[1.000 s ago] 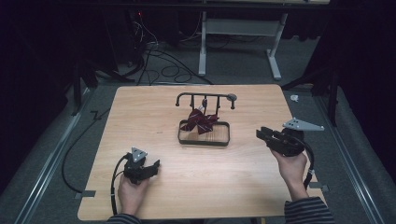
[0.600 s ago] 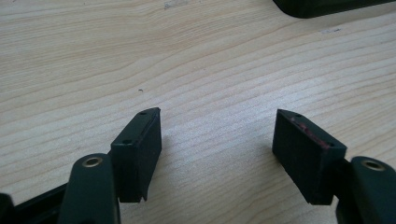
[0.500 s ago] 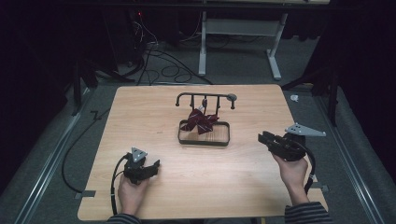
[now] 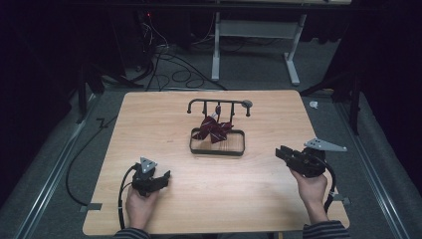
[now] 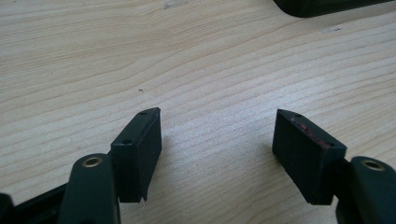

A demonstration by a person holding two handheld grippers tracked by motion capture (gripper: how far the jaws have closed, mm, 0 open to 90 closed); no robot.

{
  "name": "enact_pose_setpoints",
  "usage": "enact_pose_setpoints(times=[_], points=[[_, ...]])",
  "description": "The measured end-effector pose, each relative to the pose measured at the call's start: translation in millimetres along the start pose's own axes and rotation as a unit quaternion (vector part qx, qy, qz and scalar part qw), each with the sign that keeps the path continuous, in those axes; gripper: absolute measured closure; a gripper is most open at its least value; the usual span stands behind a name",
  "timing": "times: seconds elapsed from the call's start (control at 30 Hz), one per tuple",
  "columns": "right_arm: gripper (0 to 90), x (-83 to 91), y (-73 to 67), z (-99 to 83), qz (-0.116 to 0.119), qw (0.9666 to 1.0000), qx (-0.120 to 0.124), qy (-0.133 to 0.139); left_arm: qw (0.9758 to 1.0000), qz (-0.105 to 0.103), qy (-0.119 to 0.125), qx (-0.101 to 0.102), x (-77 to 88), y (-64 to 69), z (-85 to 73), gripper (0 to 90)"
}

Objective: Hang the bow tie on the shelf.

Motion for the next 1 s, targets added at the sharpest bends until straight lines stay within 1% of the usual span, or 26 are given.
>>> enact_pose_setpoints(times=[0.17, 0.37, 0.5, 0.53, 0.67, 1.0], points=[[70.7, 0.9, 1.1, -5.1, 0.0, 1.0, -0.005, -0.001, 1.0, 0.0, 0.0, 0.0, 0.0, 0.0, 0.0, 33.4], [70.6, 0.8, 1.1, -12.6, -0.002, 0.9999, -0.01, -0.008, 1.0, 0.0, 0.0, 0.0, 0.0, 0.0, 0.0, 33.4], [70.6, 0.2, 0.4, -15.5, -0.003, 0.9999, -0.01, -0.011, 1.0, 0.0, 0.0, 0.0, 0.0, 0.0, 0.0, 33.4], [70.7, -0.4, -0.3, -17.1, -0.005, 0.9999, -0.004, -0.014, 1.0, 0.0, 0.0, 0.0, 0.0, 0.0, 0.0, 33.4], [70.6, -1.5, -0.7, -20.4, -0.006, 0.9998, -0.002, -0.017, 1.0, 0.0, 0.0, 0.0, 0.0, 0.0, 0.0, 33.4], [70.6, -5.1, -1.1, -32.0, -0.006, 0.9996, -0.01, -0.026, 1.0, 0.0, 0.0, 0.0, 0.0, 0.0, 0.0, 33.4]])
Point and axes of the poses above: each handheld gripper's, and its own axes: x roughly backward along the jaws, z roughly out of its top, y roughly to its right, the point moved 3 cm from there along -x, roughly forward along the jaws, and after that the axes turned 15 degrees about y, right-handed, at the moved point
